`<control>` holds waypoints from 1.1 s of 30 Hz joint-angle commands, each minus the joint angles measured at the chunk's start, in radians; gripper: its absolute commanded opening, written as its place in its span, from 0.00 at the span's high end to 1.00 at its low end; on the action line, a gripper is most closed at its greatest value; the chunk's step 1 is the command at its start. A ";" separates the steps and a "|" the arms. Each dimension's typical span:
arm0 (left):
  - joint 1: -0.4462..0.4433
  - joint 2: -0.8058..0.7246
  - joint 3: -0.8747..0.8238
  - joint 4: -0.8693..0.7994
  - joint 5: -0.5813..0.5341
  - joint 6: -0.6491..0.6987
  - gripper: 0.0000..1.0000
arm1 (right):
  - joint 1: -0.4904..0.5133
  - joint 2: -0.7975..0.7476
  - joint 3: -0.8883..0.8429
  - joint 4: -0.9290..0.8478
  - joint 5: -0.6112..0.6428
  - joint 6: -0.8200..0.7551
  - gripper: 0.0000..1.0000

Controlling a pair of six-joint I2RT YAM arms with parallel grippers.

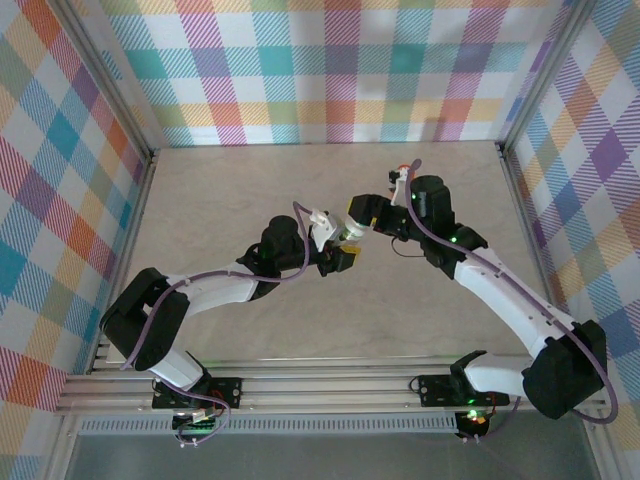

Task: Sort the pills into containers

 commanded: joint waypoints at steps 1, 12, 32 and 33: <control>0.012 -0.028 -0.013 0.088 0.054 -0.020 1.00 | -0.003 -0.005 -0.075 0.180 -0.016 0.067 0.38; 0.008 -0.011 0.007 0.109 0.053 -0.063 1.00 | 0.008 -0.082 -0.200 0.390 0.041 0.142 0.61; -0.004 -0.006 0.031 -0.020 0.077 -0.050 1.00 | 0.065 -0.222 -0.157 0.098 0.500 -0.337 1.00; -0.004 -0.006 0.031 -0.024 0.079 -0.048 1.00 | 0.065 -0.220 -0.150 0.079 0.516 -0.356 1.00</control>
